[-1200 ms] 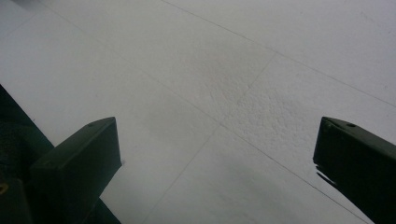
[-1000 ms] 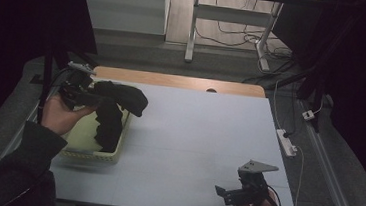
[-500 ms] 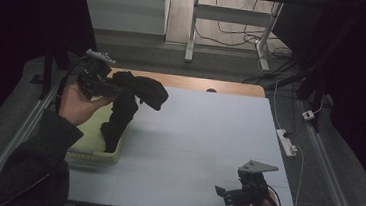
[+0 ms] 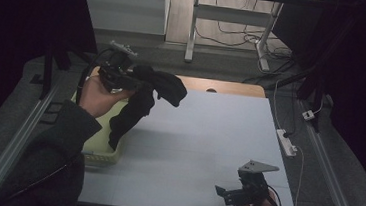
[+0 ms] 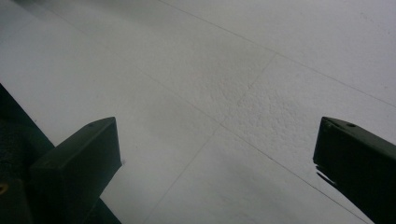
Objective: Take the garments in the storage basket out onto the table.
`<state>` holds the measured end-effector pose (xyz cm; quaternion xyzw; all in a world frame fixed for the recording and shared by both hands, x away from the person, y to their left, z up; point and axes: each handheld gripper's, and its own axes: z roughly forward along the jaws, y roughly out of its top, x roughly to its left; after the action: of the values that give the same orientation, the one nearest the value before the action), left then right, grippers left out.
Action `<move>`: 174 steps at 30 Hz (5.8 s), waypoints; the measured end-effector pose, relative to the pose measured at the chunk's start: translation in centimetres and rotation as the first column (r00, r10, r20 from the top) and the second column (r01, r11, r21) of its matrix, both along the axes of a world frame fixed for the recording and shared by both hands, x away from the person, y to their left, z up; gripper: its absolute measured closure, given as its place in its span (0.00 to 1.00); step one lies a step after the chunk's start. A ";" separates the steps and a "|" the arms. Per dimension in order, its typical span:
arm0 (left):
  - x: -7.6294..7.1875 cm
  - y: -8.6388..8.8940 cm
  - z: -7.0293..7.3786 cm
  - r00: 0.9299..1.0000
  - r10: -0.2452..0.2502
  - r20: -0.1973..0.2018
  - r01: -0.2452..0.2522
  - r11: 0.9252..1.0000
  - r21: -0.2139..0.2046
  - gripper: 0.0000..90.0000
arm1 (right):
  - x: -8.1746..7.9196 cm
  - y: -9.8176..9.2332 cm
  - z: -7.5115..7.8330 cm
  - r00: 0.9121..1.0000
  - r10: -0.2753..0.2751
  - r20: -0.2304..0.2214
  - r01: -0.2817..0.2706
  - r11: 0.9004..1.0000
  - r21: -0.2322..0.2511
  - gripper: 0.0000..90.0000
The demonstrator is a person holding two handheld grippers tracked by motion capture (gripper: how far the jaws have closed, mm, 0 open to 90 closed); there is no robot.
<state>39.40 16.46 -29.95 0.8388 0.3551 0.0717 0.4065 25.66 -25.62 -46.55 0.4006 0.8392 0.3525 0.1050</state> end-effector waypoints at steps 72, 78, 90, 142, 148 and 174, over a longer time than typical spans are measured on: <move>3.0 -7.5 -8.4 0.991 -0.087 -0.105 0.089 0.996 0.018 0.67 | -0.2 -0.1 0.1 1.000 0.005 0.011 -0.005 1.000 -0.007 0.01; 3.3 -7.6 -10.9 0.988 -0.079 -0.133 0.085 0.996 0.035 0.66 | -0.1 -0.1 0.0 1.000 0.008 0.012 -0.008 1.000 -0.006 0.01; 3.6 -9.0 -15.7 0.979 -0.057 -0.195 0.076 0.993 0.093 0.64 | -0.2 0.0 0.0 1.000 0.012 0.014 -0.012 1.000 -0.012 0.01; 2.2 -8.3 -17.1 0.987 -0.125 -0.099 0.127 0.992 0.009 0.00 | -0.2 0.1 0.0 1.000 0.016 0.014 -0.015 1.000 -0.026 0.01; 1.7 -7.8 -16.8 0.987 -0.136 -0.085 0.136 0.991 -0.004 0.00 | -0.2 0.2 0.0 1.000 0.015 0.014 -0.015 0.999 -0.031 0.01; -0.6 -5.5 -16.3 0.985 -0.151 -0.080 0.145 0.987 -0.071 0.00 | -0.2 0.0 0.1 1.000 0.013 0.022 -0.013 1.000 -0.013 0.01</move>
<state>38.81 10.95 -46.30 0.8514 0.3108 -0.0062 0.4224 25.42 -25.59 -46.49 0.3906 0.8427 0.3523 0.1146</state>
